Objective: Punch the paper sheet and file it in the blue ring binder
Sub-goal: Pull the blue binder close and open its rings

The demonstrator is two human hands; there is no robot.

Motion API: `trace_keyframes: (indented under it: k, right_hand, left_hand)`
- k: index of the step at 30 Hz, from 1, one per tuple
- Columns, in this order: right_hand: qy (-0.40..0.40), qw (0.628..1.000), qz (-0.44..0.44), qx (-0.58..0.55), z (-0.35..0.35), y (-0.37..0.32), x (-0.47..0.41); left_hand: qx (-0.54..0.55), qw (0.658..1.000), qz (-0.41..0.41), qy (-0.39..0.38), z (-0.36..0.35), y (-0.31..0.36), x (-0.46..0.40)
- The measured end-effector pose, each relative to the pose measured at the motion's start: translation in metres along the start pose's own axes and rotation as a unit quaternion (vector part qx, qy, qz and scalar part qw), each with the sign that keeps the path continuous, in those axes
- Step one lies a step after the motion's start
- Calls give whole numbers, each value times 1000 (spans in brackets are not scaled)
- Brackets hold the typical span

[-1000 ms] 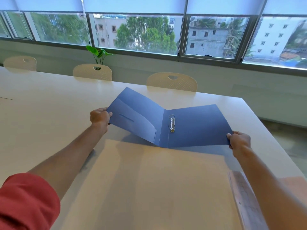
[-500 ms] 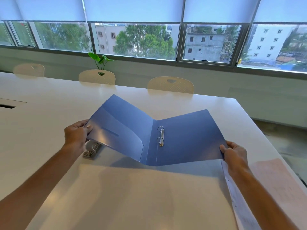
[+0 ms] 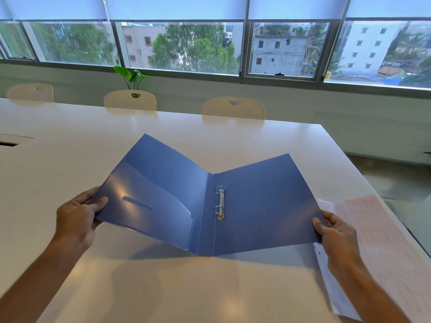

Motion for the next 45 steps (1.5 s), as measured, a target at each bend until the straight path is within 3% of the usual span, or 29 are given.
trace_keyframes:
  k: [14,28,31,35,39,45]
  right_hand:
    - [-11,995,-82,-55,18,50,31]
    - [-41,994,-56,84,34,47,19]
    - [-29,970,-32,241,39,41,8]
    - [-8,922,23,386,37,21,3]
    - [4,915,94,393,20,-2,1]
    - [-26,931,136,337,-15,-14,-10]
  left_hand:
    - [-4,997,77,23,71,-52,-9]
    - [-117,983,142,-11,86,-67,-14]
    - [-187,979,77,0,73,-46,-9]
    - [-365,926,-98,16,38,-2,7]
    - [-401,901,-165,-14,-16,12,26]
    - [-346,919,-151,-110,-87,-25,47]
Point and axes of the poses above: each hand's wrist, its own x-axis away from the middle knuckle, its own z-axis out of the back of the hand, y = z × x, the point moved 8 cm from there along -x, towards the middle knuckle, and after that the axes turned 7 degrees about x, right-handed, at the moved point
